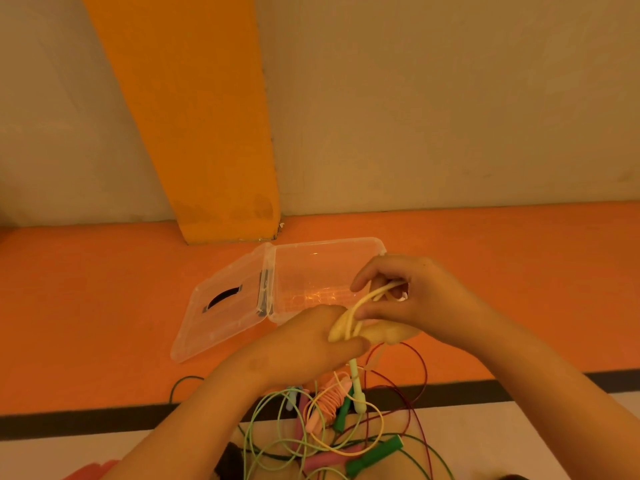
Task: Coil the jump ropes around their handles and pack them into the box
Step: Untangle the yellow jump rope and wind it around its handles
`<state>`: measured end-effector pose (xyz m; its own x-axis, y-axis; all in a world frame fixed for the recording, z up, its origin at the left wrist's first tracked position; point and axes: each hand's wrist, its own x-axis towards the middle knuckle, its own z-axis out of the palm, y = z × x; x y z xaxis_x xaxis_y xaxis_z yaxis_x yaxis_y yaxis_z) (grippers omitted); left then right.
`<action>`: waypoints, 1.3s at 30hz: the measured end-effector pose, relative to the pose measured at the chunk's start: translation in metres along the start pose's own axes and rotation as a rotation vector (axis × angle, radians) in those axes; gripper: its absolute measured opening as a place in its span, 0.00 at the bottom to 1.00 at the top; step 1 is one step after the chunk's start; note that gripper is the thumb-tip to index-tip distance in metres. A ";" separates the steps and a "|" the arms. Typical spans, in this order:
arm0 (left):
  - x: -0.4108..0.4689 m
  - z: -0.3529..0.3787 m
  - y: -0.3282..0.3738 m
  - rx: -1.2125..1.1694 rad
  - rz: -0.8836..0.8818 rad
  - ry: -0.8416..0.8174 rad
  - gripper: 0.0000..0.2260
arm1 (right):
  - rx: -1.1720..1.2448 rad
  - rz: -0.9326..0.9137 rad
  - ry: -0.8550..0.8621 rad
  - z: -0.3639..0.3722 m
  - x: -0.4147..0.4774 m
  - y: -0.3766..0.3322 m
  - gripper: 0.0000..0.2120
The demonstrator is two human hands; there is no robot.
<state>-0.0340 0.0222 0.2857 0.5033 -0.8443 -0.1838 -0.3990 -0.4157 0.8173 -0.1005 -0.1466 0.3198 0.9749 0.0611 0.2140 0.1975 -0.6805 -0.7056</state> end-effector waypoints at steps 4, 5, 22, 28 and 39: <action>-0.003 -0.002 0.003 0.017 -0.038 -0.114 0.08 | -0.026 -0.010 0.007 0.001 -0.002 0.003 0.12; -0.004 -0.003 0.005 0.027 -0.042 -0.133 0.08 | -0.028 -0.017 0.011 0.001 -0.004 0.003 0.12; -0.018 -0.005 0.009 -0.089 0.027 -0.139 0.04 | 0.343 0.122 -0.142 -0.011 -0.009 0.009 0.11; -0.019 -0.003 0.008 -0.222 0.074 0.017 0.08 | 0.589 0.112 -0.113 -0.015 -0.010 0.015 0.28; -0.011 -0.003 0.021 -0.500 0.127 0.278 0.05 | 0.529 0.157 0.005 0.004 -0.003 0.006 0.19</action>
<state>-0.0455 0.0233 0.3063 0.6846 -0.7284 0.0274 -0.0931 -0.0501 0.9944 -0.1018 -0.1483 0.3122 0.9966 -0.0159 0.0806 0.0751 -0.2211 -0.9724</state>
